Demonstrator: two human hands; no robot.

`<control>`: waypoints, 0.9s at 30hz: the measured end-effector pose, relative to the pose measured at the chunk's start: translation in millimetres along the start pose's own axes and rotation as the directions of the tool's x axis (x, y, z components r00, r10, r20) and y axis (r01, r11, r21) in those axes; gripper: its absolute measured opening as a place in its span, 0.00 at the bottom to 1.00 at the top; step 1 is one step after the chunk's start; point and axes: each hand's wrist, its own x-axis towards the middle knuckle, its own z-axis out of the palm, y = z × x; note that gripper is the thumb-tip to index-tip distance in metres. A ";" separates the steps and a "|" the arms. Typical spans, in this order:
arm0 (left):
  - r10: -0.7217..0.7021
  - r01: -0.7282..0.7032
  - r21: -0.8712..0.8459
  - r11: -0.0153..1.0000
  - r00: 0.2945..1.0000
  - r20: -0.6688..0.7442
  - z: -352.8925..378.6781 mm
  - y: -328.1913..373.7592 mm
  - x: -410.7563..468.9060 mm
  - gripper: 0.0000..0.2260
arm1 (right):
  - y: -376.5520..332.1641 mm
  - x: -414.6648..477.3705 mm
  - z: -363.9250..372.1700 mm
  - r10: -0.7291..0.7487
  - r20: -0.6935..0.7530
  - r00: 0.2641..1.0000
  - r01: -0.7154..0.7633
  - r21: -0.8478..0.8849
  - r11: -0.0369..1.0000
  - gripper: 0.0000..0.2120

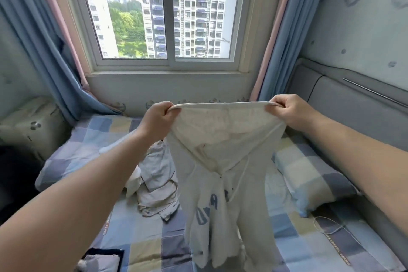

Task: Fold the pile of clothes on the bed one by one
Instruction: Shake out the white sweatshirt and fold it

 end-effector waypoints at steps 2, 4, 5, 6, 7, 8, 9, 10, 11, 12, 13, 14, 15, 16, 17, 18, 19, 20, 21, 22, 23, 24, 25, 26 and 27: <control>0.024 -0.019 0.048 0.999 0.995 -0.097 -7.7 26.5 -13.6 0.13 | -10.5 -6.8 -13.6 -0.074 -0.056 0.996 0.069 -0.086 0.994 0.13; 0.037 -0.024 0.075 0.997 0.983 -0.181 -14.3 54.2 -28.1 0.12 | -20.7 -16.0 -28.6 -0.144 -0.145 0.979 0.125 -0.129 0.984 0.13; 0.056 -0.037 0.090 0.995 0.973 -0.223 -18.3 68.8 -35.4 0.12 | -25.6 -20.7 -37.2 -0.173 -0.179 0.968 0.149 -0.139 0.979 0.14; 0.076 -0.049 0.109 0.993 0.962 -0.263 -22.2 82.9 -42.1 0.12 | -30.9 -25.6 -45.9 -0.197 -0.205 0.959 0.168 -0.150 0.974 0.14; 0.100 -0.062 0.135 0.989 0.948 -0.302 -26.9 98.2 -49.4 0.12 | -36.1 -30.6 -55.4 -0.215 -0.225 0.951 0.180 -0.166 0.970 0.14; 0.115 -0.064 0.157 0.985 0.934 -0.338 -32.1 114.6 -57.6 0.13 | -41.6 -35.8 -65.2 -0.229 -0.240 0.943 0.187 -0.185 0.965 0.14; 0.126 -0.066 0.172 0.983 0.921 -0.368 -37.6 130.7 -65.8 0.13 | -47.1 -41.1 -75.4 -0.241 -0.257 0.936 0.192 -0.201 0.961 0.15; 0.144 -0.077 0.182 0.980 0.909 -0.392 -43.2 146.3 -72.7 0.13 | -52.7 -45.8 -85.4 -0.254 -0.277 0.927 0.200 -0.212 0.957 0.15; 0.167 -0.091 0.197 0.976 0.896 -0.411 -49.3 161.2 -78.7 0.14 | -59.3 -50.6 -96.0 -0.270 -0.300 0.915 0.210 -0.218 0.953 0.15; 0.189 -0.101 0.221 0.970 0.883 -0.429 -55.6 175.9 -84.1 0.14 | -66.5 -56.0 -105.9 -0.283 -0.322 0.904 0.219 -0.219 0.951 0.15; 0.211 -0.107 0.246 0.963 0.869 -0.448 -62.2 189.6 -88.0 0.14 | -73.8 -60.7 -115.7 -0.291 -0.343 0.893 0.226 -0.217 0.950 0.15; 0.230 -0.113 0.265 0.958 0.855 -0.466 -69.0 201.9 -89.8 0.14 | -81.2 -65.3 -125.1 -0.298 -0.365 0.882 0.231 -0.216 0.949 0.15; 0.244 -0.119 0.276 0.954 0.841 -0.482 -76.1 213.9 -90.9 0.14 | -88.6 -68.7 -134.2 -0.305 -0.385 0.871 0.235 -0.219 0.947 0.15; 0.253 -0.122 0.281 0.952 0.831 -0.495 -83.6 224.8 -90.9 0.14 | -95.8 -71.2 -142.9 -0.313 -0.402 0.860 0.238 -0.225 0.945 0.14; 0.267 -0.128 0.293 0.948 0.821 -0.505 -91.2 235.3 -90.6 0.14 | -102.7 -72.6 -151.3 -0.320 -0.416 0.851 0.241 -0.233 0.942 0.14; 0.282 -0.134 0.307 0.942 0.810 -0.514 -98.5 245.0 -89.7 0.14 | -109.2 -72.9 -159.6 -0.325 -0.430 0.842 0.243 -0.237 0.941 0.14; 0.300 -0.144 0.319 0.937 0.799 -0.521 -104.9 253.2 -88.0 0.14 | -115.2 -72.3 -167.4 -0.330 -0.440 0.835 0.246 -0.237 0.940 0.14; 0.316 -0.154 0.329 0.932 0.789 -0.528 -110.2 260.3 -86.2 0.14 | -120.2 -71.0 -174.1 -0.335 -0.448 0.829 0.251 -0.237 0.939 0.14; 0.329 -0.161 0.336 0.928 0.779 -0.534 -114.6 265.7 -83.3 0.14 | -124.8 -68.7 -179.9 -0.343 -0.455 0.822 0.259 -0.238 0.936 0.15; 0.338 -0.165 0.345 0.924 0.772 -0.538 -118.0 269.6 -79.7 0.14 | -128.1 -65.9 -184.3 -0.350 -0.458 0.817 0.264 -0.242 0.934 0.15; 0.345 -0.166 0.352 0.921 0.768 -0.540 -120.0 271.5 -75.0 0.14 | -130.7 -61.8 -187.7 -0.353 -0.457 0.816 0.265 -0.246 0.932 0.15; 0.348 -0.166 0.359 0.919 0.768 -0.537 -121.4 271.4 -68.8 0.14 | -132.3 -56.6 -189.3 -0.352 -0.452 0.819 0.264 -0.248 0.932 0.15; 0.351 -0.166 0.364 0.917 0.770 -0.533 -121.8 269.0 -61.2 0.14 | -133.2 -50.0 -189.7 -0.352 -0.443 0.824 0.264 -0.248 0.932 0.14; 0.350 -0.165 0.365 0.916 0.776 -0.526 -121.4 264.3 -52.5 0.13 | -133.0 -42.4 -188.7 -0.351 -0.432 0.831 0.266 -0.244 0.932 0.14; 0.346 -0.165 0.363 0.917 0.783 -0.517 -120.1 257.3 -40.7 0.13 | -132.4 -32.5 -186.7 -0.351 -0.424 0.835 0.270 -0.240 0.932 0.12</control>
